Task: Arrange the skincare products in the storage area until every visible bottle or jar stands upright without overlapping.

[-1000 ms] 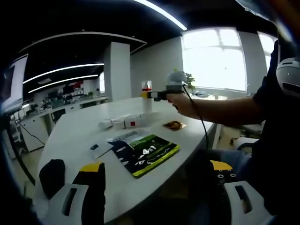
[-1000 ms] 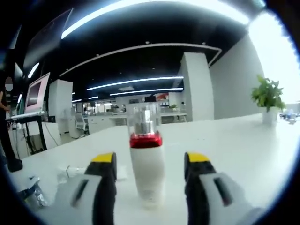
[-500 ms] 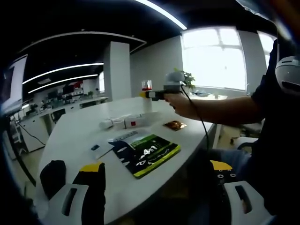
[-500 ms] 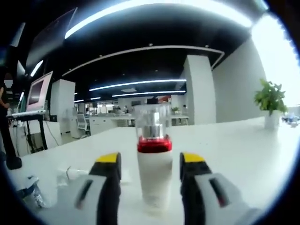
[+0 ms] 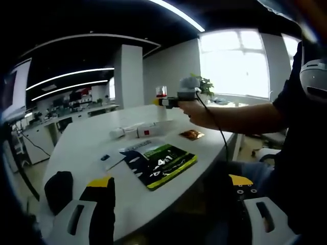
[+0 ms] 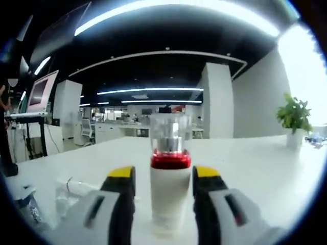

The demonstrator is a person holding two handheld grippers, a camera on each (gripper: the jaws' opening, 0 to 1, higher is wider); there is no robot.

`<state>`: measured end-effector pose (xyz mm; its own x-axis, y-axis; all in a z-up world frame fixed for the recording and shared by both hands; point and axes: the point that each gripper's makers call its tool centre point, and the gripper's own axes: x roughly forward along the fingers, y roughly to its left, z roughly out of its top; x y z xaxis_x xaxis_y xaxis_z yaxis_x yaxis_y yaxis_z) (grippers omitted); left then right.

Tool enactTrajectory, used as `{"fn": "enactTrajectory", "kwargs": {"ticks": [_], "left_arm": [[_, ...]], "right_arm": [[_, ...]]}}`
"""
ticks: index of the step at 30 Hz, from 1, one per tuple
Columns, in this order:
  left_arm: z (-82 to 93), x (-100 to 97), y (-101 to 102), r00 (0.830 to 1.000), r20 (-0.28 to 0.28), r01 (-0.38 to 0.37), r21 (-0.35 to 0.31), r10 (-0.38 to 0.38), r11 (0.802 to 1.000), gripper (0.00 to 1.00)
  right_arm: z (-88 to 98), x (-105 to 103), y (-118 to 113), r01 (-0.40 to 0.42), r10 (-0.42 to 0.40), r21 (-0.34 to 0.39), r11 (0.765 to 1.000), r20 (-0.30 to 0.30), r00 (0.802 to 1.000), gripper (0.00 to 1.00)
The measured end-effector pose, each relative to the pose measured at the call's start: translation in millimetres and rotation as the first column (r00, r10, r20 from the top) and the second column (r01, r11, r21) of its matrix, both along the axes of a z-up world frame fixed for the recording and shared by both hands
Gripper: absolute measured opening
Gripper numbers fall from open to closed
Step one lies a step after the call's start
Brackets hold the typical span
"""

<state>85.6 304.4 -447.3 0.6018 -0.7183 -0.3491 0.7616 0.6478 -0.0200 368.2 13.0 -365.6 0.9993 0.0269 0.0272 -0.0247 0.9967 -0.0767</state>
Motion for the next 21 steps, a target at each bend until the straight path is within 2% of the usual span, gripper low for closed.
{"fn": "enactTrajectory", "kwargs": {"ticks": [7, 9, 17, 21], "left_arm": [[-1.8, -1.9, 3.6, 1.0, -0.006, -0.007, -0.004, 0.007, 1.0, 0.91], [-1.4, -1.6, 5.4, 1.0, -0.004, -0.011, -0.005, 0.011, 1.0, 0.91], [-4.2, -2.2, 6.9, 1.0, -0.01, -0.011, -0.004, 0.01, 1.0, 0.9], [-5.4, -2.2, 6.7, 1.0, -0.011, -0.011, -0.005, 0.011, 1.0, 0.9]], "right_arm": [[-3.0, 3.7, -1.4, 0.015, -0.015, 0.003, 1.0, -0.007, 1.0, 0.42], [-2.6, 2.4, -0.5, 0.012, -0.012, 0.018, 1.0, -0.005, 1.0, 0.4], [-2.4, 4.8, -3.1, 0.025, -0.025, 0.005, 1.0, 0.0, 1.0, 0.31], [-2.3, 3.8, -3.8, 0.024, -0.024, 0.006, 1.0, 0.002, 1.0, 0.31]]}}
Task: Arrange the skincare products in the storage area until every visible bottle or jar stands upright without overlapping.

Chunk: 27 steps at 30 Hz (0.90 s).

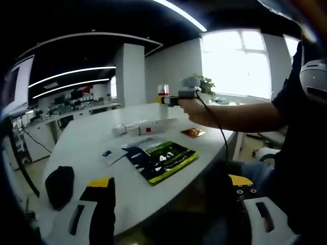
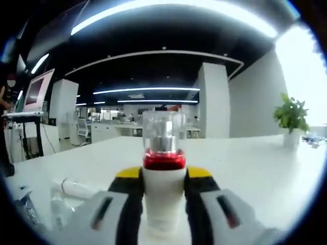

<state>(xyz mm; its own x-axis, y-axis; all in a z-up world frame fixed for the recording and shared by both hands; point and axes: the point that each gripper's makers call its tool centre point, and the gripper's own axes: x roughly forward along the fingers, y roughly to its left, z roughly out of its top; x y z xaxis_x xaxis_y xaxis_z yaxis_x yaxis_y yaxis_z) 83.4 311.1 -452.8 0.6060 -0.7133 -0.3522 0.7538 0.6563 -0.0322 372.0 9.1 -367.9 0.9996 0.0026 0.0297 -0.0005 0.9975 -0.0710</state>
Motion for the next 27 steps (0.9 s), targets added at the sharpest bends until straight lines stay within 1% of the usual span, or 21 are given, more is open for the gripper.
{"fn": "enactTrajectory", "kwargs": {"ticks": [5, 12, 20, 24, 27], "left_arm": [[-0.2, -0.1, 1.6, 1.0, 0.001, -0.003, 0.001, 0.003, 1.0, 0.9], [-1.8, -1.2, 5.8, 1.0, -0.003, -0.013, 0.001, 0.013, 1.0, 0.9], [-3.1, -1.7, 7.4, 1.0, -0.005, -0.017, 0.001, 0.017, 1.0, 0.9], [-3.1, -1.0, 7.1, 1.0, -0.005, -0.015, 0.003, 0.015, 1.0, 0.9], [-2.0, -0.6, 6.3, 1.0, -0.002, -0.014, 0.004, 0.014, 1.0, 0.9]], "right_arm": [[0.0, 0.1, 0.0, -0.003, 0.003, 0.009, 1.0, 0.003, 1.0, 0.3], [0.2, 1.6, 0.5, -0.039, 0.038, 0.023, 0.999, 0.009, 0.999, 0.3], [0.5, 0.4, 4.0, -0.078, 0.078, 0.01, 0.997, 0.015, 0.997, 0.29], [0.6, -0.2, 3.5, -0.084, 0.084, 0.013, 0.996, 0.015, 0.996, 0.28], [0.8, -1.1, -1.3, -0.086, 0.086, 0.017, 0.996, 0.015, 0.996, 0.28]]}}
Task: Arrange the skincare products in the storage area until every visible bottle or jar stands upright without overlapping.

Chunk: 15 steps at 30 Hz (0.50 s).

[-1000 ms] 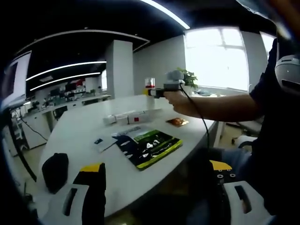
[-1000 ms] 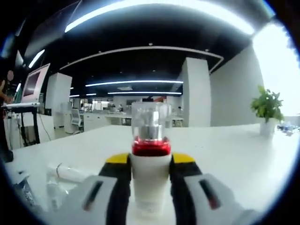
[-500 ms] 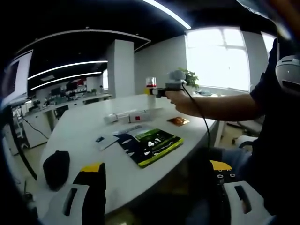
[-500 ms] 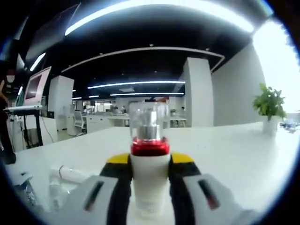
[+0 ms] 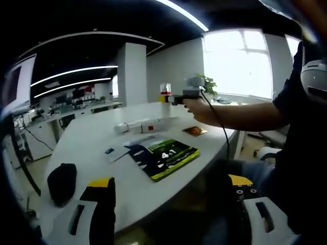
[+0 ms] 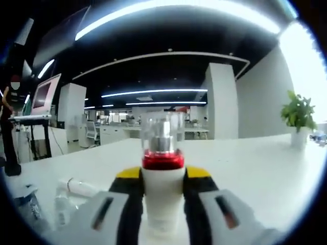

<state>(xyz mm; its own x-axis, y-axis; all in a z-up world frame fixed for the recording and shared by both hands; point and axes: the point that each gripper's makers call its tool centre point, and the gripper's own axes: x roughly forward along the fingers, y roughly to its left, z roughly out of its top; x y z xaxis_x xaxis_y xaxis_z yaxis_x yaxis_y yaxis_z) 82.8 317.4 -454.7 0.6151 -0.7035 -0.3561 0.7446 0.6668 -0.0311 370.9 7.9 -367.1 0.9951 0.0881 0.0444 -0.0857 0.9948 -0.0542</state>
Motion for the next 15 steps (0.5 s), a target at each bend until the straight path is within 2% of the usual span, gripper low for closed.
{"fn": "enactTrajectory", "kwargs": {"ticks": [15], "left_arm": [[3.3, 1.9, -9.0, 1.0, 0.001, 0.017, 0.002, -0.017, 1.0, 0.9]], "right_arm": [[1.5, -8.4, -17.2, 0.017, -0.017, 0.023, 1.0, -0.004, 1.0, 0.28]]}}
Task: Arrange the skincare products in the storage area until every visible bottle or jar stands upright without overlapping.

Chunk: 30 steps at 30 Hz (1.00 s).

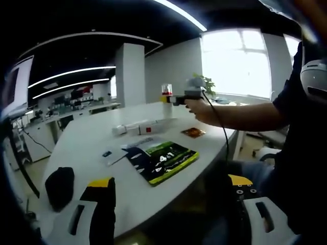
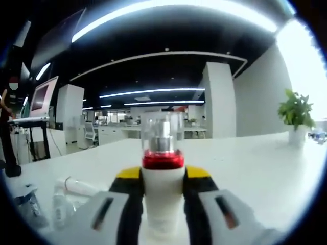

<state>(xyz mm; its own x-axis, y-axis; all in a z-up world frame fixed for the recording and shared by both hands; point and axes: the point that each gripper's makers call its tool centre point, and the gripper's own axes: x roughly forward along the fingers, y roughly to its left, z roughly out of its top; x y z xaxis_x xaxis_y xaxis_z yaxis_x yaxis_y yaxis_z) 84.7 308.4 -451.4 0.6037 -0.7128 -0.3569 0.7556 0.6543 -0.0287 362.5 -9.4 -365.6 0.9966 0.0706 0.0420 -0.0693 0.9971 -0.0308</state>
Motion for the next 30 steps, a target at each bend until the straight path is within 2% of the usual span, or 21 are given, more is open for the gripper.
{"fn": "enactTrajectory", "kwargs": {"ticks": [6, 17, 28, 30], "left_arm": [[1.5, 1.2, -2.4, 1.0, 0.005, 0.004, 0.0, -0.004, 1.0, 0.9], [-0.3, 0.8, -6.9, 1.0, 0.003, 0.013, 0.005, -0.013, 1.0, 0.9], [-0.8, 0.8, -15.2, 1.0, 0.002, 0.029, 0.007, -0.029, 1.0, 0.9], [-0.5, 0.8, -17.0, 0.999, 0.001, 0.032, 0.01, -0.032, 0.999, 0.9]], "right_arm": [[0.5, -3.6, -11.1, 0.007, -0.007, -0.003, 1.0, -0.001, 1.0, 0.28], [5.2, -15.1, -48.2, 0.048, -0.048, -0.006, 0.999, 0.009, 0.999, 0.28], [14.3, -25.7, -110.7, 0.125, -0.125, -0.006, 0.992, 0.021, 0.992, 0.28], [16.0, -21.7, -126.1, 0.134, -0.134, 0.001, 0.991, 0.023, 0.991, 0.28]]}}
